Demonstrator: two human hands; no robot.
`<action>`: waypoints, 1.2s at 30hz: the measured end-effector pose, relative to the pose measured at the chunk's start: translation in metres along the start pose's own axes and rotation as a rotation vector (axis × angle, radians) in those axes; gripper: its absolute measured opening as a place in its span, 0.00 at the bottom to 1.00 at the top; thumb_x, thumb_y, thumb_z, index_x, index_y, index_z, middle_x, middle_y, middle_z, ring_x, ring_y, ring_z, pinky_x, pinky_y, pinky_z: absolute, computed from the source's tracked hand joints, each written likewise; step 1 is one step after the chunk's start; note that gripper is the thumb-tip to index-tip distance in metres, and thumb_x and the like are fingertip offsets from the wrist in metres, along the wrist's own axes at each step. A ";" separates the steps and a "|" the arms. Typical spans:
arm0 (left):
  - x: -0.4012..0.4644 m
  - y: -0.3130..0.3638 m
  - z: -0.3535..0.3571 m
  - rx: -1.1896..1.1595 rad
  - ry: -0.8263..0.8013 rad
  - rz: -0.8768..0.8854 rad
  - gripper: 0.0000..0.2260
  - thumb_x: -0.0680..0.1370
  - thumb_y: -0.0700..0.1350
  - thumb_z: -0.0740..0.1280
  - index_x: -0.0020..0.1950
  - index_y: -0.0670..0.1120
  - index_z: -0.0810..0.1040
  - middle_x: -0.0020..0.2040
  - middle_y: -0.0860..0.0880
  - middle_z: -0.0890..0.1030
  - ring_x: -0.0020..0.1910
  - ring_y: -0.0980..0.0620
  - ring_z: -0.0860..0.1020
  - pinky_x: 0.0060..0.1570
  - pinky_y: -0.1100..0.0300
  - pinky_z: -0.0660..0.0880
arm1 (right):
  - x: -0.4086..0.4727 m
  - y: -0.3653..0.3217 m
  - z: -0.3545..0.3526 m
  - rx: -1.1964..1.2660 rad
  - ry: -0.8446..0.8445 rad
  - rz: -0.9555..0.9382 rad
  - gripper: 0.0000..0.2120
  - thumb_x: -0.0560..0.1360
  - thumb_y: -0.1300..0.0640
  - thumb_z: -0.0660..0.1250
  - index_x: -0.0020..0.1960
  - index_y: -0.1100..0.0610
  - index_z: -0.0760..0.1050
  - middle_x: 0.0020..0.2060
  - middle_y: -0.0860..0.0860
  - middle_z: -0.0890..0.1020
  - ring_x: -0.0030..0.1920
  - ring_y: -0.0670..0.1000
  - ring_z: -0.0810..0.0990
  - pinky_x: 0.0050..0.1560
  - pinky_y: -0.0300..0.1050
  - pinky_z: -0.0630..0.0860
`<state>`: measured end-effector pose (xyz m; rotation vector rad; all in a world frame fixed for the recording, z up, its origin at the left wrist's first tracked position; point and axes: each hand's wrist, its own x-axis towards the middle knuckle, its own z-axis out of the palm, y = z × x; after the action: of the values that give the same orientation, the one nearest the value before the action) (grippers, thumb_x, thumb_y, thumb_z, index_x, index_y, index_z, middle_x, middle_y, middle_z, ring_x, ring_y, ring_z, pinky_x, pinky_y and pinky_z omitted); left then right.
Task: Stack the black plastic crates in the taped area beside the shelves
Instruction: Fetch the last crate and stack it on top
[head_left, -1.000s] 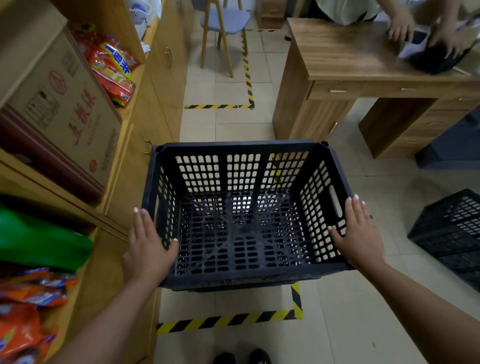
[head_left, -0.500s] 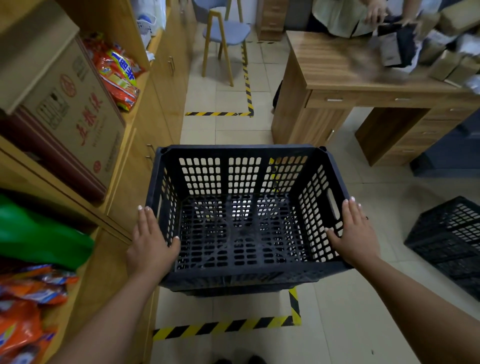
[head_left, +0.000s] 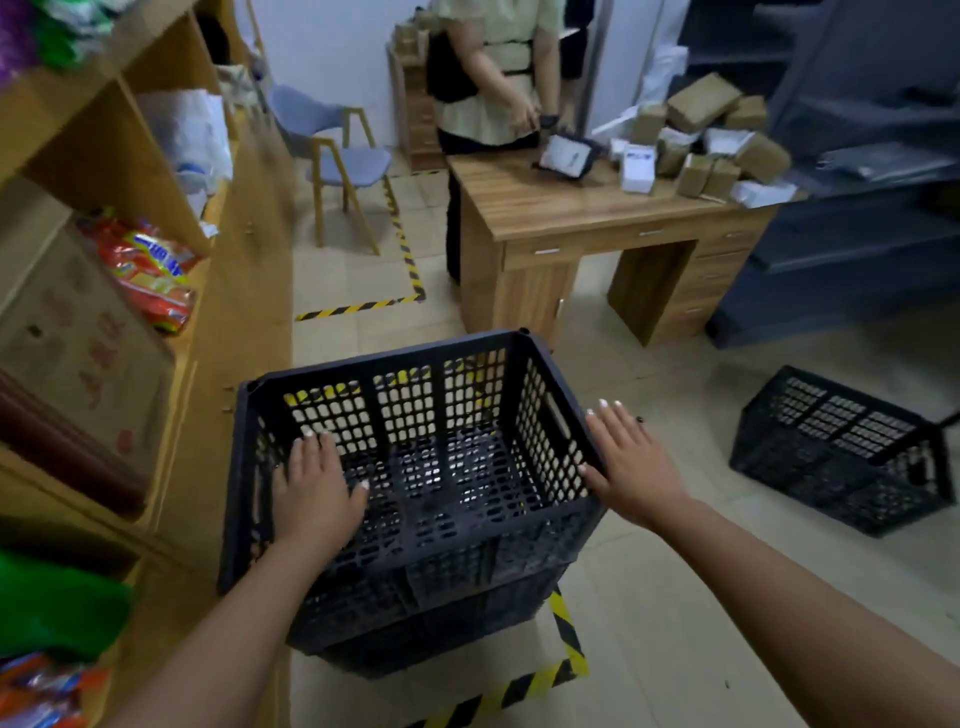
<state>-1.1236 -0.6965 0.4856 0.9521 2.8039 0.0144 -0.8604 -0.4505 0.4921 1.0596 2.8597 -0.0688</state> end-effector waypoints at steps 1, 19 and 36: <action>0.002 0.021 -0.009 -0.007 0.019 0.050 0.36 0.80 0.59 0.56 0.78 0.42 0.43 0.79 0.44 0.46 0.78 0.46 0.45 0.76 0.48 0.50 | -0.009 0.007 -0.008 -0.002 0.022 -0.005 0.34 0.80 0.41 0.51 0.77 0.55 0.41 0.77 0.54 0.43 0.76 0.52 0.37 0.74 0.49 0.41; -0.052 0.505 -0.037 0.000 0.236 0.914 0.33 0.79 0.58 0.58 0.78 0.45 0.51 0.78 0.46 0.58 0.76 0.47 0.56 0.74 0.49 0.54 | -0.132 0.350 -0.047 0.035 0.140 0.316 0.33 0.77 0.40 0.50 0.77 0.54 0.51 0.77 0.54 0.50 0.76 0.56 0.48 0.74 0.56 0.52; 0.032 0.884 0.043 0.056 0.064 1.273 0.32 0.77 0.54 0.63 0.76 0.43 0.59 0.75 0.43 0.64 0.74 0.45 0.61 0.72 0.48 0.60 | -0.117 0.689 0.002 0.047 -0.003 0.622 0.32 0.80 0.43 0.51 0.77 0.52 0.41 0.77 0.53 0.42 0.75 0.52 0.36 0.74 0.51 0.41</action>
<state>-0.6083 0.0232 0.4973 2.5227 1.7547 0.1300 -0.3223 -0.0040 0.4949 1.8892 2.3978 -0.0906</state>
